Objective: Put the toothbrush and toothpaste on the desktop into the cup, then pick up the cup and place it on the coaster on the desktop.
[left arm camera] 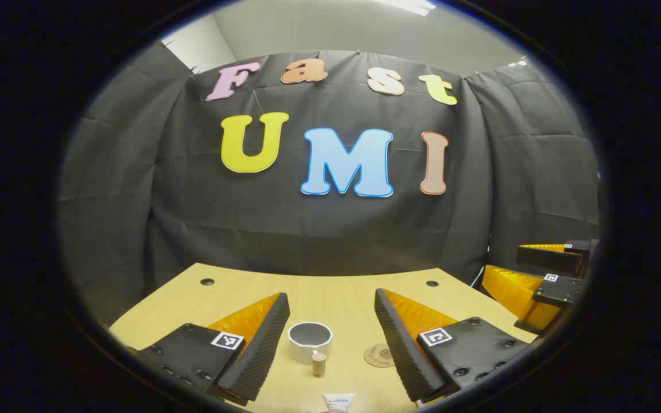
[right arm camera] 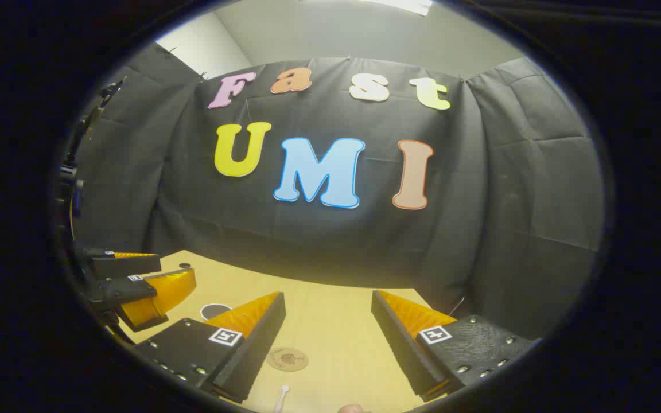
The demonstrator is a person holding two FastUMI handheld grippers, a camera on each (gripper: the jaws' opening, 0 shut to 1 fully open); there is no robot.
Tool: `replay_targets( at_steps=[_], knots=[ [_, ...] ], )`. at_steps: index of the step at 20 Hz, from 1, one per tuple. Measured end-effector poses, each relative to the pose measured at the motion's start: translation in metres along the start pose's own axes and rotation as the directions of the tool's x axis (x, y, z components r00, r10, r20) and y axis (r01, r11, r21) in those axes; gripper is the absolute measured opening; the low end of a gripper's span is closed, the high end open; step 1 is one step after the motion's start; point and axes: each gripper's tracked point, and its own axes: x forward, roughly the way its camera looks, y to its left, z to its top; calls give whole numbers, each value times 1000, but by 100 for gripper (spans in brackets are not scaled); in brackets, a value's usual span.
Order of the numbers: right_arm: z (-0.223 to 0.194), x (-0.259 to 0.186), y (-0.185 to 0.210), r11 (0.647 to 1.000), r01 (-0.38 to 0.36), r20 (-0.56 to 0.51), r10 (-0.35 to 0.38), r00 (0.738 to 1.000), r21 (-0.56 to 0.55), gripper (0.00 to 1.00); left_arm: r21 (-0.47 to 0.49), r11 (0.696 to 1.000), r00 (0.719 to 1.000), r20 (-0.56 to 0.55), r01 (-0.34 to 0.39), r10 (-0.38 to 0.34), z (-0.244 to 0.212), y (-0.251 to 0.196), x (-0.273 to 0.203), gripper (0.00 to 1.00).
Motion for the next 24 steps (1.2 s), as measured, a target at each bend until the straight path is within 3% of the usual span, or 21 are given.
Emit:
replay_targets(
  at_steps=[6,18,24],
  knots=[
    [3,1,-10,1000,-2,-1,2,1000,7,96,12,1000,1000,17,-10,10,9,-7,0,96],
    [-17,1,-15,999,-6,-108,11,994,43,96,26,1000,1000,-15,-3,3,-3,-11,4,96],
    [-44,-1,2,995,-57,-224,74,972,81,96,14,1000,991,-132,0,2,-42,-4,6,96]
  ],
)
